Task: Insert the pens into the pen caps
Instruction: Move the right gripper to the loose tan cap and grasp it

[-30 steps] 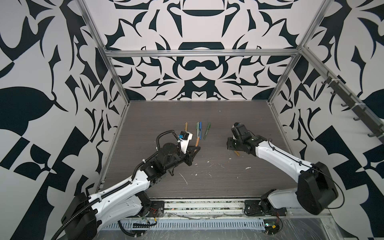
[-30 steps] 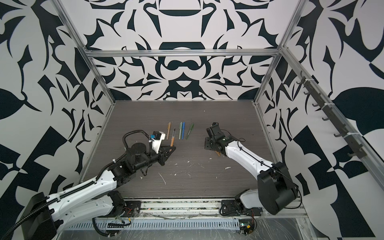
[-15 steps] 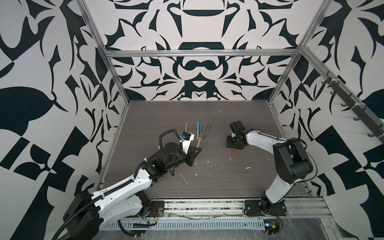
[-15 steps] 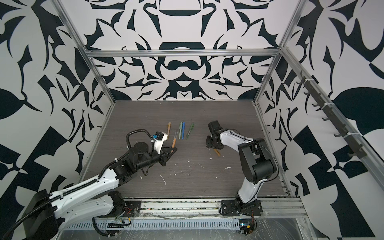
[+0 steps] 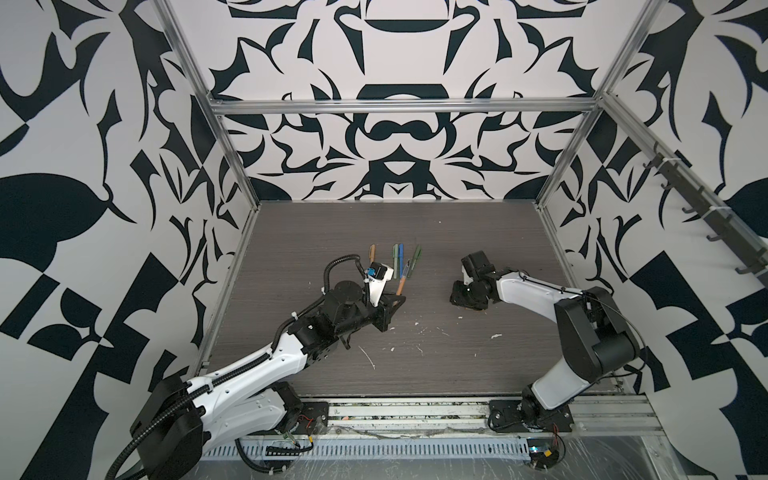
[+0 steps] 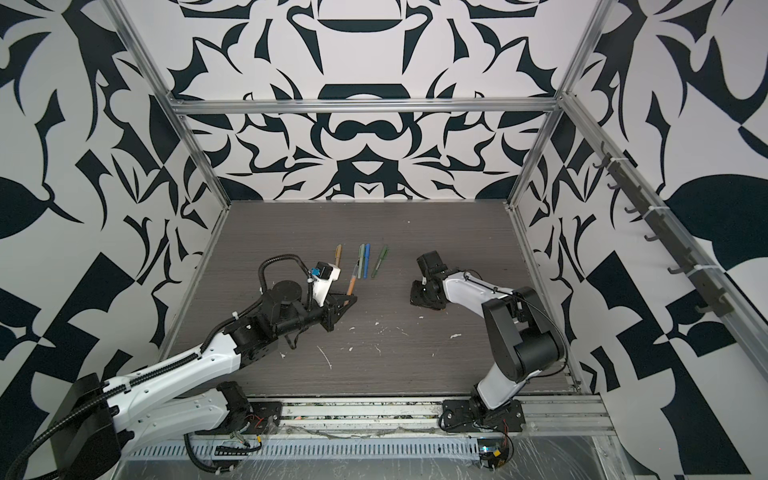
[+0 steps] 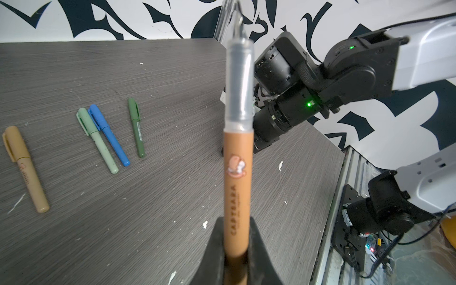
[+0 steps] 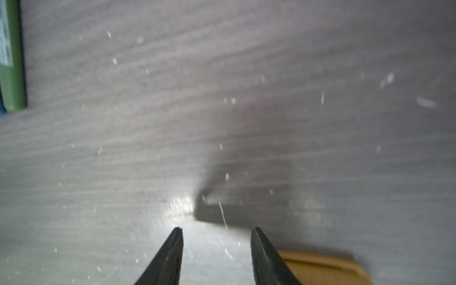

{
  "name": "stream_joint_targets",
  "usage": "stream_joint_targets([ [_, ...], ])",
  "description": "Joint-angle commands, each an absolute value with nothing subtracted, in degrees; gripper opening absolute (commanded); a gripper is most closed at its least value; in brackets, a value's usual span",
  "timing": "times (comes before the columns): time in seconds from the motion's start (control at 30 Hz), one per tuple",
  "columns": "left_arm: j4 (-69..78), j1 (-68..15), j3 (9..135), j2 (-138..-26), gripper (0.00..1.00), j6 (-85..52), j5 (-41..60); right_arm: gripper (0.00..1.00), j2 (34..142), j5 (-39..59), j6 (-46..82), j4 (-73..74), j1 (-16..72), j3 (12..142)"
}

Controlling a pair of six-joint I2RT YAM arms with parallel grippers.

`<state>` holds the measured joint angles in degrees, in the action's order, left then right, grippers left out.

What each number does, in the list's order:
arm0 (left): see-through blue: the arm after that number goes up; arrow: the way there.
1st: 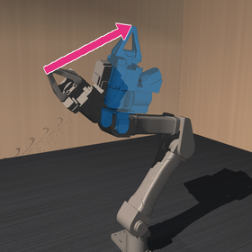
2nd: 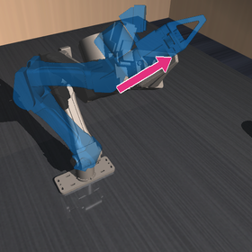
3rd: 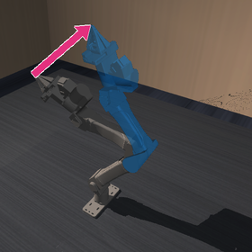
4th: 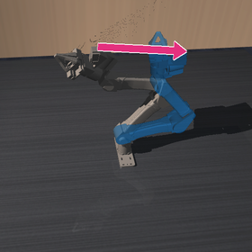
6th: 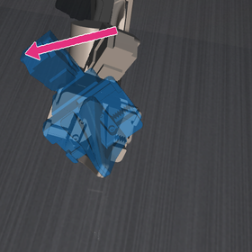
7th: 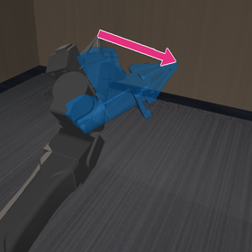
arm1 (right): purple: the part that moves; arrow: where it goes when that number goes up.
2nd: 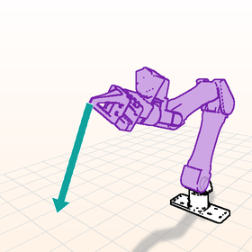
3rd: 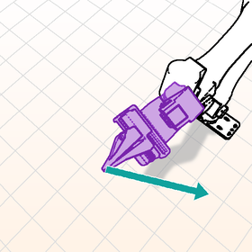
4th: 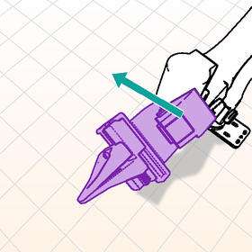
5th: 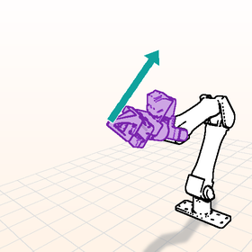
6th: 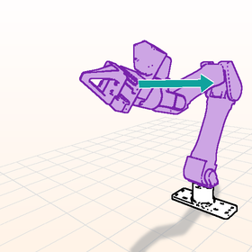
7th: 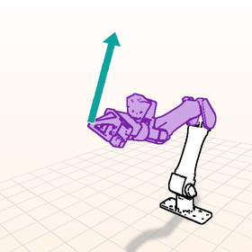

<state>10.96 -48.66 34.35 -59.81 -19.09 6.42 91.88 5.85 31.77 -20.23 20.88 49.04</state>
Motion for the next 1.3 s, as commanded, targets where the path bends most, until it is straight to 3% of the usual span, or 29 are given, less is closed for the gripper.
stream_joint_targets([
  [0.0, 10.6, -48.8, 36.4, -60.3, 0.03, -17.6, 7.6, 0.48, 87.9, 5.8, 33.2, -22.8, 21.1, 46.1],
  [0.2, 11.1, -48.8, 36.4, -61.4, 0.02, -17.2, 8.6, 0.48, 82.6, 2.9, 33.0, -25.8, 20.8, 41.9],
  [0.47, 9.9, -48.8, 37.2, -61.3, 0.02, -16.5, 9.3, 0.42, 75.6, 8.0, 30.2, -30.2, 20.7, 45.3],
  [0.77, 9.2, -48.8, 38.7, -61.4, 0.02, -17.1, 11.5, 0.22, 81.4, 2.9, 22.9, -33.3, 15.4, 51.6],
  [1.27, 8.7, -48.8, 38.7, -60.5, 0.02, -18.4, 13.8, 0.27, 89.6, 6.7, 18.1, -32.1, 10.6, 53.4],
])
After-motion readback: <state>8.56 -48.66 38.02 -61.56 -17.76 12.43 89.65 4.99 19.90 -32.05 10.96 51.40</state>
